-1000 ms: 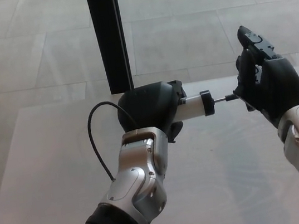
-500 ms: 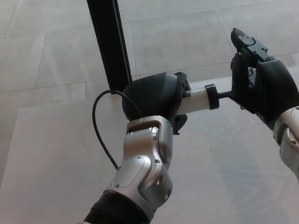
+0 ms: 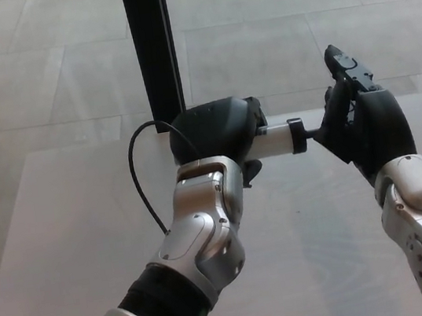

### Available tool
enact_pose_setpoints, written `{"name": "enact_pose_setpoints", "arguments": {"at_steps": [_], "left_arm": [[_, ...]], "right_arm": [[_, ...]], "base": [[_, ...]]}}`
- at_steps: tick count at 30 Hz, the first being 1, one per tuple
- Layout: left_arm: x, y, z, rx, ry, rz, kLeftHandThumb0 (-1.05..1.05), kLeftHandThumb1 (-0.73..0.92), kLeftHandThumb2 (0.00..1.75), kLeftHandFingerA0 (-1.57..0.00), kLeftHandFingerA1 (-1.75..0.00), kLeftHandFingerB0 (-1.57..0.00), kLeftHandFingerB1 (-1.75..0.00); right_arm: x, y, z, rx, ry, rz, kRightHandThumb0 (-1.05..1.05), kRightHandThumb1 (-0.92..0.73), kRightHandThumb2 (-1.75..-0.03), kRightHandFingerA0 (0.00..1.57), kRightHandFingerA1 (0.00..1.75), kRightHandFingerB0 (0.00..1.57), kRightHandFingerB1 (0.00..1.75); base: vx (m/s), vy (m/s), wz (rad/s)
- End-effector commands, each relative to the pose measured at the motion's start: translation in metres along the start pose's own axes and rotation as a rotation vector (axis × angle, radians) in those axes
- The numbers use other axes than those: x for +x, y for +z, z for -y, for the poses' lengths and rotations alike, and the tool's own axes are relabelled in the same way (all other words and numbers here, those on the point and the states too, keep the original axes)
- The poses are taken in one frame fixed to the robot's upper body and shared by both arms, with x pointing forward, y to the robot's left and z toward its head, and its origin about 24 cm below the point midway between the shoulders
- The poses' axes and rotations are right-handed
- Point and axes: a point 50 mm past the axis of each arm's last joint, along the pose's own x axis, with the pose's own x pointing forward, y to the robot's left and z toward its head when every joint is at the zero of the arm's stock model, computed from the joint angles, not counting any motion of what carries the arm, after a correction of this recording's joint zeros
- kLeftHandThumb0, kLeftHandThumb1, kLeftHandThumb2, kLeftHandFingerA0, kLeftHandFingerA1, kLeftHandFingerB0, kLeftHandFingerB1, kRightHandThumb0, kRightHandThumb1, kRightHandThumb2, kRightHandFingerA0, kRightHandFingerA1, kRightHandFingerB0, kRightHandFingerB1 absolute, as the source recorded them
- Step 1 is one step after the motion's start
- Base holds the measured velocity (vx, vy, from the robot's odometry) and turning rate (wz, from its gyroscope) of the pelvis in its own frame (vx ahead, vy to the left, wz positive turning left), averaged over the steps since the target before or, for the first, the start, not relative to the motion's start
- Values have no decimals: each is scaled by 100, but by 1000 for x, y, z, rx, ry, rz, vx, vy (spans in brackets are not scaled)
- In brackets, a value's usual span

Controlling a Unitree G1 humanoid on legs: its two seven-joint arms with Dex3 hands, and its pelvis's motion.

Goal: The robot uses its left hand to lift the air pump kept on the middle of the desk and use the right hand to compress the handle

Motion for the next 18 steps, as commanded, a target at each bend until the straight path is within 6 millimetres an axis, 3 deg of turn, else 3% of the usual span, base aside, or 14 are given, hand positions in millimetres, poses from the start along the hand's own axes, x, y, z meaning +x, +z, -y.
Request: {"name": "enact_pose_setpoints", "arguments": {"at_steps": [1,3,4,6,7,8,9,10,11,12,13,14,16,18], "left_arm": [[2,-1,-5,21,-13,-26,-28,63,62,-75,-149,-70,-60],[0,-3,-2,28,7,-28,-25,69,64,-80,-150,-75,-62],[-3,-6,2,35,20,-5,-24,72,64,-81,-140,-72,-60],[-11,-13,9,36,23,-9,-27,81,69,-83,-159,-74,-72],[-13,-18,12,18,4,-28,-22,79,74,-82,-167,-76,-85],[-18,-27,17,3,-2,-41,-19,73,77,-98,-175,-79,-82],[-23,-35,22,3,-11,-51,-18,60,97,-107,-164,-89,-94],[-24,-36,23,1,-12,-54,-18,60,97,-107,-164,-89,-94],[-28,-41,27,0,-24,-59,-14,63,102,-93,-175,-78,-118],[-32,-48,33,1,-41,-73,-19,63,106,-94,-175,-80,-142],[-37,-55,38,3,-58,-89,-19,63,106,-94,-175,-80,-142],[-40,-57,40,0,-59,-87,-18,59,112,-95,-175,-83,-142],[-51,-66,54,-18,-85,-121,-22,55,115,-97,-173,-84,-127],[-55,-69,58,-22,-92,-104,-21,54,116,-98,-172,-86,-132]], "right_arm": [[0,-1,0,-10,-15,-20,-105,-90,-134,0,8,0,0],[-2,0,5,-31,0,-6,-105,-92,-134,0,9,0,0],[-2,0,11,-44,-5,14,-105,-92,-135,0,7,0,0],[-3,5,27,-17,-65,53,-101,-92,-133,0,11,0,6],[-4,6,35,-6,-91,55,-97,-92,-131,0,12,0,10],[-4,10,46,-6,-135,54,-95,-91,-130,1,14,5,14],[-5,12,56,-13,-171,58,-87,-86,-128,0,21,7,22],[-6,12,56,-15,-171,56,-87,-86,-128,0,21,7,22],[-7,13,63,-5,-188,48,-89,-92,-89,0,26,6,26],[-9,16,72,-3,-216,41,-91,-92,-87,2,28,11,28],[-11,19,82,-6,-248,35,-91,-92,-87,2,28,11,28],[-12,19,85,-1,-250,37,-92,-86,-126,0,24,16,29],[-20,22,104,2,-280,47,-87,-81,-122,3,34,11,38],[-22,22,111,-3,-310,45,-88,-81,-121,5,38,12,43]], "base": [[0,0,0],[0,0,0],[0,0,0],[0,0,0],[0,0,0],[0,0,0],[0,0,0],[0,0,0],[0,0,0],[0,0,0],[0,0,0],[0,0,0],[0,0,0],[0,0,0]]}}
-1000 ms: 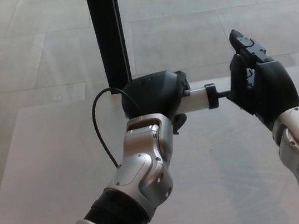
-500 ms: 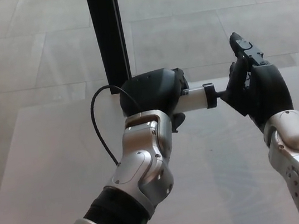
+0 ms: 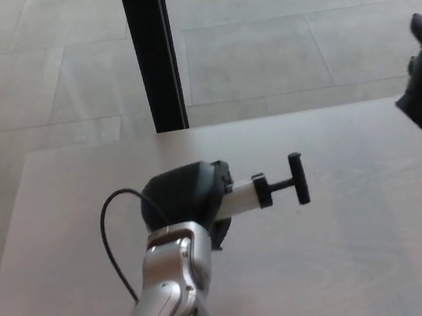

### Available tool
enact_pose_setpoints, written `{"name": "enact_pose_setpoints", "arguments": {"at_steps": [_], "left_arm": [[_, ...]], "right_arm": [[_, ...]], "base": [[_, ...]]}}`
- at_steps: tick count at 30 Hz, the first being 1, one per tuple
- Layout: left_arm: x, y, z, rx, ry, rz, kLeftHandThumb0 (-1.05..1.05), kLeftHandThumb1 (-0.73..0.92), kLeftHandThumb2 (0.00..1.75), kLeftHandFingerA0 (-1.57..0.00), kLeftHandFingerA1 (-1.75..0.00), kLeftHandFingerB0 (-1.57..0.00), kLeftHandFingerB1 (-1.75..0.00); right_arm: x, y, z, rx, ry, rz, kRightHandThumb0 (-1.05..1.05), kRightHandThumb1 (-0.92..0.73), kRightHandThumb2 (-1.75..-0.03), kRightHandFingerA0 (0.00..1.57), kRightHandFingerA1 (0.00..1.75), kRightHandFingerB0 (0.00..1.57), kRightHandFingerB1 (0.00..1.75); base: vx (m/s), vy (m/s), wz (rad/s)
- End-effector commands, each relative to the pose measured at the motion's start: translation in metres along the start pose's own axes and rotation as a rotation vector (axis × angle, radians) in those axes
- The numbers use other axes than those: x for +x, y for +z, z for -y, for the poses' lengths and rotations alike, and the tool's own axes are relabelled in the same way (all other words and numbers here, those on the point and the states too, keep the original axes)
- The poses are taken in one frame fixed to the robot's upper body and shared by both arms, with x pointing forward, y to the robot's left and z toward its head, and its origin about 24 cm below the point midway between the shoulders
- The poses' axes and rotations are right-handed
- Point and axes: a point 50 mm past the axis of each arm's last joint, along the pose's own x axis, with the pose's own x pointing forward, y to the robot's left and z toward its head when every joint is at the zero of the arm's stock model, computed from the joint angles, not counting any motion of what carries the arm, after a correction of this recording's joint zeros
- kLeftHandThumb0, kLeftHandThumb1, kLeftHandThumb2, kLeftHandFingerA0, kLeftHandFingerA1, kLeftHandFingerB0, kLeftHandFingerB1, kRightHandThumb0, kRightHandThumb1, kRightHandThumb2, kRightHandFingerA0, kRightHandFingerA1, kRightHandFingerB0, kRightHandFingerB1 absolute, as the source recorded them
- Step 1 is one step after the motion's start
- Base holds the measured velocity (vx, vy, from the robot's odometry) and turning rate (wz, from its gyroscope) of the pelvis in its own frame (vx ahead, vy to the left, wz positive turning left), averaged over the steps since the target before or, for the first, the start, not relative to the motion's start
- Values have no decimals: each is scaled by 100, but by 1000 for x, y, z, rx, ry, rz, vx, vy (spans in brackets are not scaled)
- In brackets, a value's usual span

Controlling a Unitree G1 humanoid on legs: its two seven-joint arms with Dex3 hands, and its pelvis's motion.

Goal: The robot uses its left hand to lift the air pump kept on the middle of the desk and use the right hand to compress the handle

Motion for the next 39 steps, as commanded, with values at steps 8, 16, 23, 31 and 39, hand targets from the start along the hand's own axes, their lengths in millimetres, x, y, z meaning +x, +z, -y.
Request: {"name": "enact_pose_setpoints", "arguments": {"at_steps": [8,16,23,31,39], "left_arm": [[-19,-12,30,-46,-136,8,-22,56,112,-92,-169,-81,-120],[-21,-5,35,-92,-189,42,-25,69,86,-72,-153,-65,-116],[-11,-4,22,32,-397,-8,-73,44,83,-15,-61,-5,-37],[-4,-15,7,87,-535,-15,-99,49,84,0,0,0,0],[-4,-19,2,71,-519,-19,-92,62,60,0,0,0,-1]], "right_arm": [[-3,-2,42,12,-140,-37,-86,-92,-77,25,45,41,40],[-3,-5,39,19,-140,-58,-81,-92,-73,36,48,53,44],[-2,-9,33,5,-131,-70,-81,-92,-74,35,50,53,43],[-2,-12,29,14,-115,-78,-80,-76,-110,30,58,40,53],[-1,-11,30,13,-118,-76,-82,-92,-76,32,52,44,41]], "base": [[0,0,0],[0,0,0],[0,0,0],[0,0,0],[0,0,0]]}}
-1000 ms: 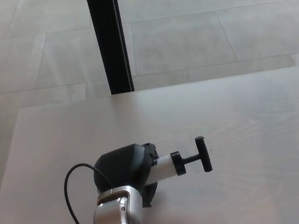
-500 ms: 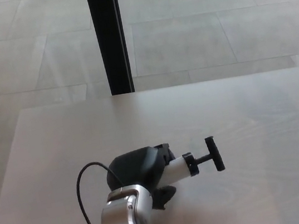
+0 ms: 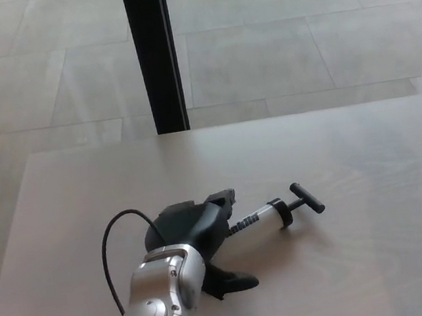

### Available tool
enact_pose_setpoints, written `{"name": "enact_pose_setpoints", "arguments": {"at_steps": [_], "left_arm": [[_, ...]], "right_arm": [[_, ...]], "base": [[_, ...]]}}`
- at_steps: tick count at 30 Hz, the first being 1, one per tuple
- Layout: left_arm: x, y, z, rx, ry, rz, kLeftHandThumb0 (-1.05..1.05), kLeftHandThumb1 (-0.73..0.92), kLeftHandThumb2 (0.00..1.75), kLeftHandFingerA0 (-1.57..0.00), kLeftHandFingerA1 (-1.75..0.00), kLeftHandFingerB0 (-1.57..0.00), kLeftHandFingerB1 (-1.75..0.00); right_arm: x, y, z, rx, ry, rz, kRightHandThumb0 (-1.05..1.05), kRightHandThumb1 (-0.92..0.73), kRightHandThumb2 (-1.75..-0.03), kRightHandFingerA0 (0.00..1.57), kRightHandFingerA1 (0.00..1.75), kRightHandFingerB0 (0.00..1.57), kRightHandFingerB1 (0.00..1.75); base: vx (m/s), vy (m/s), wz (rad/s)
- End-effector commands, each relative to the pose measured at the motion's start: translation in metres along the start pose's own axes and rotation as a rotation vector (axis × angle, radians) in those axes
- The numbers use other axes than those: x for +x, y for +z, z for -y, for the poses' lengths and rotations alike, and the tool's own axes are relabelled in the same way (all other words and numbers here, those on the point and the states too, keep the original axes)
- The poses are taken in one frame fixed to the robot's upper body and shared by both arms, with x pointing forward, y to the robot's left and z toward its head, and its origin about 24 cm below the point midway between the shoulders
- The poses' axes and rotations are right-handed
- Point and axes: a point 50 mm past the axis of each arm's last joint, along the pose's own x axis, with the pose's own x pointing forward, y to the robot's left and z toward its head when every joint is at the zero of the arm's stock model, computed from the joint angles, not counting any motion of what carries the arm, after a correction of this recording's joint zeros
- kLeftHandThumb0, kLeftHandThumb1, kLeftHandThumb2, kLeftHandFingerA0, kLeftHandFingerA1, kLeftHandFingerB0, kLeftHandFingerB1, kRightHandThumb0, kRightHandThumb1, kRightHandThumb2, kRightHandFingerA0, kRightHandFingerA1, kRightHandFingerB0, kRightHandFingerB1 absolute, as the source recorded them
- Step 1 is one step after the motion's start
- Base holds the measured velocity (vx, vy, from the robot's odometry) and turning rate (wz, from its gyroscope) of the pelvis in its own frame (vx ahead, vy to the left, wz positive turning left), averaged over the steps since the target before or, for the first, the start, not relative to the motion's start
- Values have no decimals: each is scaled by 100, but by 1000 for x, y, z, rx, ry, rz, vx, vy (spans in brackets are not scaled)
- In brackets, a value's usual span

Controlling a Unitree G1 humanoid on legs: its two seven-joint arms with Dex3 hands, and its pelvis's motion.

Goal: The robot uses its left hand to lift the air pump kept on the middle of the desk and use the right hand to compress the handle

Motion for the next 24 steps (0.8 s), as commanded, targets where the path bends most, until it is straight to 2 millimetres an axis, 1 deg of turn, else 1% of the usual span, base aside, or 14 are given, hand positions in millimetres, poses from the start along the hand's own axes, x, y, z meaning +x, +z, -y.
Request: {"name": "enact_pose_setpoints", "arguments": {"at_steps": [1,2,6,11,12,13,14,15,16,17,19,20,23,24], "left_arm": [[-4,-17,-9,10,-195,-64,-94,47,80,0,0,0,-2],[-4,-19,-11,21,-184,-62,-95,53,96,0,-17,0,0],[-15,-32,-29,-59,-81,-3,-95,55,95,0,-14,0,0],[-54,-84,-96,-706,206,304,-96,61,95,0,-15,0,0],[-77,-113,-128,-833,310,307,-105,72,107,0,-13,0,-1],[-82,-119,-134,-851,331,281,-105,72,107,0,-13,0,-1],[-89,-126,-139,-874,360,285,-81,78,72,0,-6,0,-9],[-98,-134,-145,-900,399,298,-81,78,72,0,-6,0,-9],[-103,-140,-149,-922,417,290,-81,81,65,0,-11,0,-18],[-120,-162,-158,-995,477,275,-99,78,106,0,-8,0,0],[-156,-213,-163,-1107,605,222,-94,77,104,0,-9,0,-4],[-157,-214,-163,-1106,608,219,-94,77,104,0,-9,0,-4],[-187,-257,-156,-1174,666,123,-92,71,103,0,-14,-2,-7],[-213,-284,-146,-1272,735,51,-77,64,106,0,-31,0,-25]], "right_arm": [[1,-6,4,8,-23,-32,-83,-92,-71,32,54,44,42],[1,-6,5,4,-26,-31,-82,-92,-75,33,54,44,41],[0,-5,12,-19,-33,-30,-82,-92,-75,32,53,44,41],[-4,-6,43,-65,-43,-34,-84,-92,-70,30,56,41,43],[-6,-5,59,-74,-57,-39,-81,-81,-120,23,61,34,55],[-6,-5,62,-77,-57,-42,-81,-81,-120,23,61,34,55],[-7,-5,66,-76,-63,-45,-85,-92,-77,25,59,39,45],[-7,-5,70,-73,-73,-48,-85,-92,-77,25,59,39,45],[-8,-4,73,-72,-78,-50,-84,-79,-119,22,61,36,56],[-10,-4,85,-89,-102,-54,-83,-81,-120,23,60,36,55],[-17,-1,114,-111,-152,-53,-85,-81,-121,24,63,32,54],[-17,-1,115,-110,-153,-53,-85,-81,-121,24,63,32,54],[-25,2,143,-124,-222,-66,-85,-81,-120,28,61,33,53],[-33,5,165,-142,-280,-61,-85,-81,-122,32,64,30,53]], "base": [[0,0,0],[0,0,0],[0,0,0],[0,0,0],[0,0,0],[0,0,0],[0,0,0],[0,0,0],[0,0,0],[0,0,0],[0,0,0],[0,0,0],[0,0,0],[0,0,0]]}}
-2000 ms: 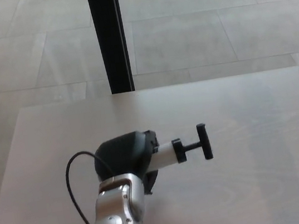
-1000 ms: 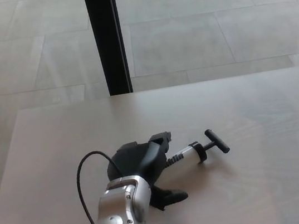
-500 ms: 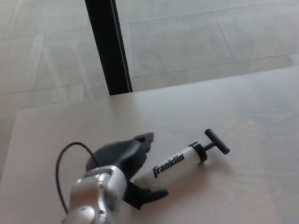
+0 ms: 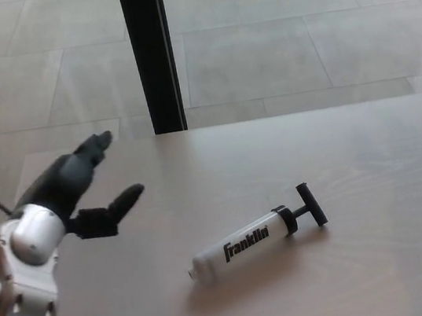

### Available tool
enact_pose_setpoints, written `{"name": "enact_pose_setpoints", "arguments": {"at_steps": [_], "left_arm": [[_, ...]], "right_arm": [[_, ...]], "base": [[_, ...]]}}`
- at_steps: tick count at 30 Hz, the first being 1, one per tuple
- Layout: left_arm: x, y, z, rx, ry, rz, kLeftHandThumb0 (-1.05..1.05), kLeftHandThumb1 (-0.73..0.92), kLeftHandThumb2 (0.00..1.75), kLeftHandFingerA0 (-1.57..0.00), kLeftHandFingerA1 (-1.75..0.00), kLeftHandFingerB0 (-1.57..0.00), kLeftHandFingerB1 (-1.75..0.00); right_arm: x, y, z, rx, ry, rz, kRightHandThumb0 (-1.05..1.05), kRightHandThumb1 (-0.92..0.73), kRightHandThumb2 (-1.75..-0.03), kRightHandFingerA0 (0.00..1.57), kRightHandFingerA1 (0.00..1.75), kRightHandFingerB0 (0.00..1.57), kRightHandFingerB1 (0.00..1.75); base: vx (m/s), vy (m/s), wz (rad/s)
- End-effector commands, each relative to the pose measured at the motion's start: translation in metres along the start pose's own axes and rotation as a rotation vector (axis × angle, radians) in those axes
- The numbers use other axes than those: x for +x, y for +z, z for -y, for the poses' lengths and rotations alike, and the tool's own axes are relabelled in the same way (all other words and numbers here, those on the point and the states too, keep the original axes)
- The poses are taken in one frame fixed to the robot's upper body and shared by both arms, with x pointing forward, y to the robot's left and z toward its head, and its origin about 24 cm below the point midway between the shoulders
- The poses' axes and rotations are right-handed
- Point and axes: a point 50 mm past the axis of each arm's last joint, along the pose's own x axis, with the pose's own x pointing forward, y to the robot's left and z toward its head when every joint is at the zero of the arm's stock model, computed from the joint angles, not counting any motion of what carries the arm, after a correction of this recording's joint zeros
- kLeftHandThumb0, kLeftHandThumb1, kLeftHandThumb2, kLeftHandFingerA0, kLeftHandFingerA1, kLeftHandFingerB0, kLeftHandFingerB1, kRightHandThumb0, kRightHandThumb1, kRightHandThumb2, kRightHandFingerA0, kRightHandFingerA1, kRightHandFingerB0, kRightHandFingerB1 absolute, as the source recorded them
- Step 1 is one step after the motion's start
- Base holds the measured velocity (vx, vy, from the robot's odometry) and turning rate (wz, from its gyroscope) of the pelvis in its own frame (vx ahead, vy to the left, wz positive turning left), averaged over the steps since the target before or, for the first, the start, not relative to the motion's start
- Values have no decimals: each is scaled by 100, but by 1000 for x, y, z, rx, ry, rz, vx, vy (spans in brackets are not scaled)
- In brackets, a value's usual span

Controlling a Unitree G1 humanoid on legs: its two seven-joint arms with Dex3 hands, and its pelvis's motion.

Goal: The robot uses its left hand to lift the air pump kept on the middle of the desk and use the right hand to compress the handle

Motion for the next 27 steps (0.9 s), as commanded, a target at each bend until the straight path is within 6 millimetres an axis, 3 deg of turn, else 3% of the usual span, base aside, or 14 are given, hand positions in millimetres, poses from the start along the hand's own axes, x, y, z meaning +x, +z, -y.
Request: {"name": "enact_pose_setpoints", "arguments": {"at_steps": [1,2,6,7,10,11,12,14,16,19,21,22,24,27], "left_arm": [[-146,-150,-160,-898,505,145,-77,64,106,0,-31,0,-25],[-157,-161,-160,-969,550,114,-84,65,104,-4,-28,-3,-27],[-198,-205,-146,-1124,697,3,-74,66,106,-7,-55,0,-33],[-202,-210,-143,-1146,714,-13,-80,82,70,-9,-50,-7,-26],[-236,-253,-110,-1289,899,-105,-77,67,101,-10,-57,-3,-38],[-241,-260,-105,-1294,935,-145,-77,86,65,-15,-52,-8,-31],[-248,-269,-98,-1308,985,-193,-38,50,109,-3,-53,0,-51],[-260,-279,-84,-1308,1037,-274,-76,87,66,-17,-50,-7,-31],[-275,-293,-63,-1335,1097,-382,-76,68,103,-19,-59,-5,-43],[-293,-306,-35,-1350,1096,-496,-74,84,65,-20,-51,-10,-32],[-299,-313,-13,-1399,1135,-552,-75,80,64,-20,-54,-14,-34],[-304,-317,1,-1421,1145,-593,-75,63,98,-15,-57,-4,-44],[-310,-320,13,-1386,1103,-705,-76,82,65,-26,-57,-17,-35],[-317,-323,25,-1308,1061,-844,-76,62,96,-26,-60,-12,-47]], "right_arm": [[-25,3,142,-91,-247,-42,-85,-81,-122,32,64,30,53],[-28,4,152,-93,-271,-36,-88,-92,-77,32,68,37,45],[-43,5,188,-62,-399,-58,-95,-79,-88,39,64,38,45],[-45,5,192,-65,-410,-61,-88,-92,-75,39,60,41,41],[-61,-2,225,-75,-527,-103,-93,-82,-87,39,62,36,45],[-64,-4,230,-72,-560,-116,-90,-92,-76,42,62,41,41],[-68,-6,236,-58,-595,-128,-84,-77,-118,42,67,34,53],[-74,-10,245,-23,-654,-140,-89,-92,-76,47,60,41,42],[-83,-16,256,6,-698,-149,-88,-92,-77,41,65,38,42],[-93,-23,265,53,-748,-151,-85,-77,-118,41,71,34,53],[-102,-32,269,64,-786,-168,-88,-92,-78,39,64,37,43],[-109,-40,271,77,-808,-182,-90,-92,-80,40,61,33,44],[-117,-49,272,99,-848,-196,-81,-76,-116,40,64,32,53],[-128,-64,272,162,-907,-219,-84,-78,-119,39,66,28,51]], "base": [[0,0,0],[0,0,0],[0,0,0],[0,0,0],[0,0,0],[0,0,0],[0,0,0],[0,0,0],[0,0,0],[0,0,0],[0,0,0],[0,0,0],[0,0,0],[0,0,0]]}}
